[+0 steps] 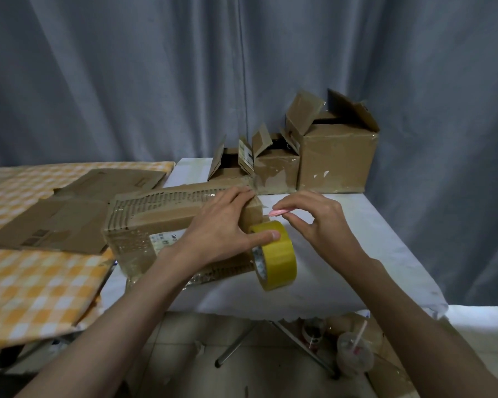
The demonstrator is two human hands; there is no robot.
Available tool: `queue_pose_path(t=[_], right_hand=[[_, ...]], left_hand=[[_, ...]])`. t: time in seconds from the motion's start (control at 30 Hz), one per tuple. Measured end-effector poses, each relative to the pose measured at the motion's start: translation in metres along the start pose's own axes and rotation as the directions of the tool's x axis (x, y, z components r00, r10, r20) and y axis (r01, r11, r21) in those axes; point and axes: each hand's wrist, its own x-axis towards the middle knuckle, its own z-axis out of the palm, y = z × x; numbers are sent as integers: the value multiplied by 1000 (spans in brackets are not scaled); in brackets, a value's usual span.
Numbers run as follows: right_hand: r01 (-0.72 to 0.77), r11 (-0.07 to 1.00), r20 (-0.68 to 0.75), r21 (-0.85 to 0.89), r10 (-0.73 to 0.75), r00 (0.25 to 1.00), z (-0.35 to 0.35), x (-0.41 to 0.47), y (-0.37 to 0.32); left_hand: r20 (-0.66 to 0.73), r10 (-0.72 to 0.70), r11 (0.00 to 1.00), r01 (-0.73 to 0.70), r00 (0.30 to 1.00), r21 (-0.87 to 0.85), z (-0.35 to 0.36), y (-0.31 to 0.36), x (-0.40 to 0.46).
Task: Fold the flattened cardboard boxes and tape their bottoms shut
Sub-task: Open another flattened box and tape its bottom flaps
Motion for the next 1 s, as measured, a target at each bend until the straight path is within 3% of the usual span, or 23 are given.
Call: queue_pose_path(t=[0.27, 0.7, 0.87, 0.93, 1.0], right_hand=[[54, 998, 58, -31, -53, 997, 1, 0, 0], [4, 999, 84, -40, -1, 996, -6, 4, 0], [-167, 982, -34, 89, 171, 985, -18, 6, -2], [-300, 954, -14, -13, 300, 954, -19, 4, 7], [-438, 878, 100, -191, 461, 882, -12, -3, 18]], left_hand=[[-20, 13, 1000, -13, 1000, 17, 3, 0, -1], [-25, 4, 1000, -4, 1000, 5, 1, 2, -2], [-27, 7, 1000, -6, 1000, 23, 0, 3, -2], [-20, 6, 1000, -6, 1000, 23, -1, 4, -2], [-15, 4, 1000, -4, 1000, 24, -1, 5, -2]])
